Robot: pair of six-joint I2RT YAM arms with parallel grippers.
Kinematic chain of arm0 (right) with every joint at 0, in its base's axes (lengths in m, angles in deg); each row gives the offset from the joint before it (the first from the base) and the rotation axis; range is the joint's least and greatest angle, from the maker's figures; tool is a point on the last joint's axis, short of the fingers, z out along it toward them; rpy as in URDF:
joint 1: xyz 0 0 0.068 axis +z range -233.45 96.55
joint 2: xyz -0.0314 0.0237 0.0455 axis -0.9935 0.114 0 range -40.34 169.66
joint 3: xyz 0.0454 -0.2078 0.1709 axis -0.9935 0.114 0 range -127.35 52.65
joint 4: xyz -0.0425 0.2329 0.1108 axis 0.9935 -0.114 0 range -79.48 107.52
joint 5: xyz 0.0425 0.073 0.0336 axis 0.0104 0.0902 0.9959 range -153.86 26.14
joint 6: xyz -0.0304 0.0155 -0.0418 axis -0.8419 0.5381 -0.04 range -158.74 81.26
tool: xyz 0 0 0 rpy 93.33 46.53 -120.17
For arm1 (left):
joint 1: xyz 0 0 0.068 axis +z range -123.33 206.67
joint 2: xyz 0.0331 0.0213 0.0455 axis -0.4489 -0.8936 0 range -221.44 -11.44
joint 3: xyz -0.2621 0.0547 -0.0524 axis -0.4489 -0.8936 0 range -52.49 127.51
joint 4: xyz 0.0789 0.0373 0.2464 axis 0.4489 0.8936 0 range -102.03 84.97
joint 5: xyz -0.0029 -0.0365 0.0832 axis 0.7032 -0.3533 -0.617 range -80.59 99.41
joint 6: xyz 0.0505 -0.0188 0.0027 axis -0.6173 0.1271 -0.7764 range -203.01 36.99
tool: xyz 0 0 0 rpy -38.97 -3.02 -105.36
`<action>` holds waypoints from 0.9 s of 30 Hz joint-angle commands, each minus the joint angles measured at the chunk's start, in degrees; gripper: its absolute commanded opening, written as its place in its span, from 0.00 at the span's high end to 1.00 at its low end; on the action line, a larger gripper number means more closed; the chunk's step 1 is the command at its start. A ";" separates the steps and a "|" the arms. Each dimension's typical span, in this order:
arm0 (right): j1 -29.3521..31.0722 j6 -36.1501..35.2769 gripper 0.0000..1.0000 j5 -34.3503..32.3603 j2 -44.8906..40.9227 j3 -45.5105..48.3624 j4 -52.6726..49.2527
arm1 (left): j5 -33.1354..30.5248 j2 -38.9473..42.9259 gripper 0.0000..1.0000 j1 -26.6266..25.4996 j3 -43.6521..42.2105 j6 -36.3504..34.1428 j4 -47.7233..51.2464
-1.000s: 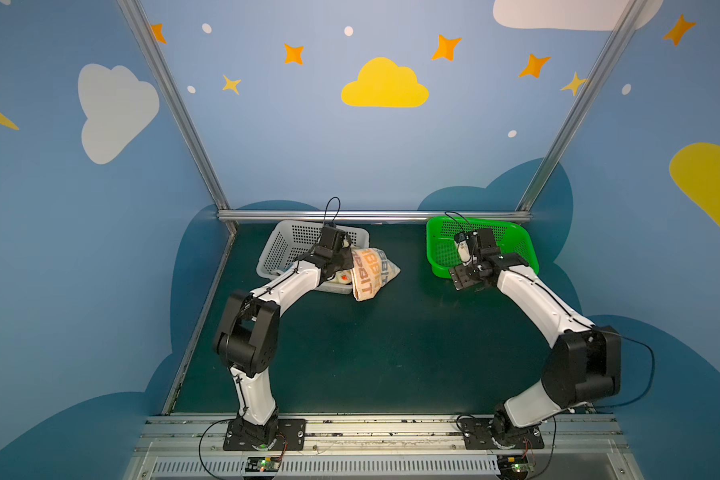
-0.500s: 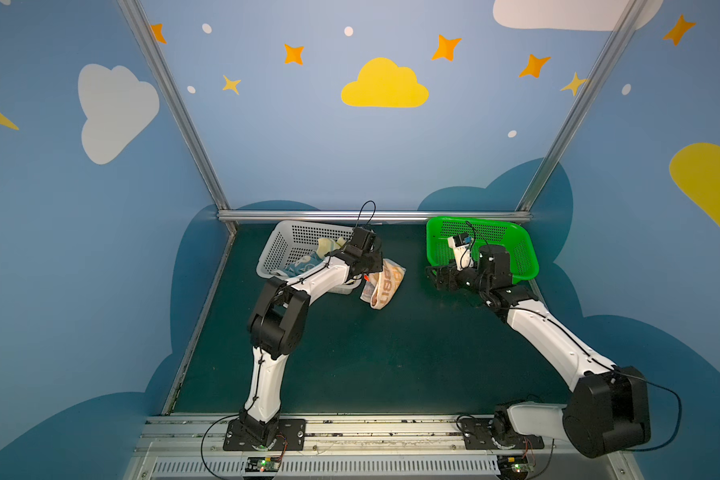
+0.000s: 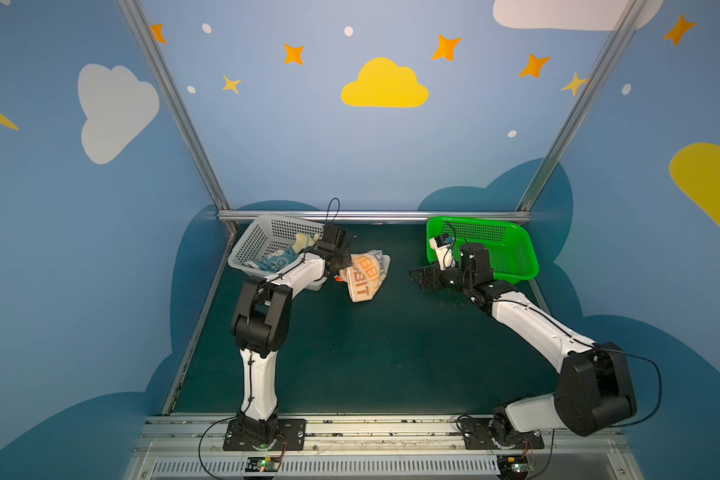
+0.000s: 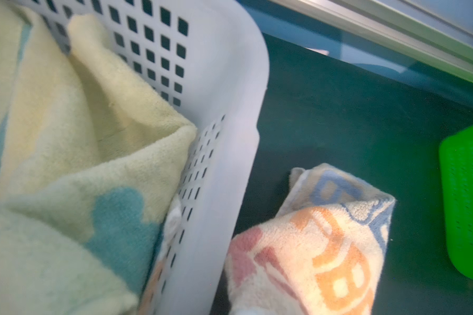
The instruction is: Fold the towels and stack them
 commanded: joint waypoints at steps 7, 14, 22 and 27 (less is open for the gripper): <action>5.84 -3.05 0.11 -2.10 4.98 -4.60 0.10 | 12.26 5.46 0.96 -4.52 -0.52 -8.68 -0.74; 5.87 2.69 0.17 -7.05 6.18 -6.60 -3.15 | 20.32 6.85 0.96 -12.06 1.52 -15.05 1.91; 5.23 8.44 0.18 -24.71 2.65 -8.03 -13.54 | 26.56 7.21 0.81 -16.93 -5.18 -18.62 0.72; 5.27 8.86 0.18 -29.74 0.45 -6.53 -13.91 | 28.68 5.14 0.44 -20.10 -6.21 -19.10 0.06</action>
